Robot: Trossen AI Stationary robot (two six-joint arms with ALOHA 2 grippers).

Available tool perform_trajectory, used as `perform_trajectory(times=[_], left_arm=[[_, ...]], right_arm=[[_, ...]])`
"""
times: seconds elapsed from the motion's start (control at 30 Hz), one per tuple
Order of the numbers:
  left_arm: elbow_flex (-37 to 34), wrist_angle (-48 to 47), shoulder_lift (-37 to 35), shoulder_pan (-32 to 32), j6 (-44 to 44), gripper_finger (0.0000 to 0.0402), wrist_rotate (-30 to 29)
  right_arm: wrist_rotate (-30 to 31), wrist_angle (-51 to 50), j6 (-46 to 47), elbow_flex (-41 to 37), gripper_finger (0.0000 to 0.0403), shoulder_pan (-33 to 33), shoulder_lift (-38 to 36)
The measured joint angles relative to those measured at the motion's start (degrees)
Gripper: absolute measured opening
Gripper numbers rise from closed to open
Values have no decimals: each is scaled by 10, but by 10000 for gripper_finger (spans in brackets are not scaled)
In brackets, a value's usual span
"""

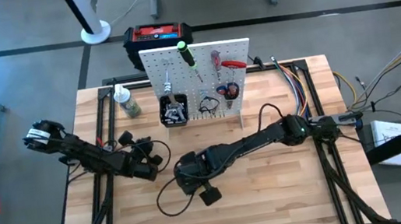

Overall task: Hang tools onto peg board
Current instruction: Hang the measuring tape on the pegboard

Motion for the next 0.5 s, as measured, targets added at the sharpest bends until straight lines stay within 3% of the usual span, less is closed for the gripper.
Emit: perform_trajectory(times=[0.5], left_arm=[[0, 1, 0, 0, -22, 0, 4]], right_arm=[[-5, 3, 39, -1, 298, -1, 14]])
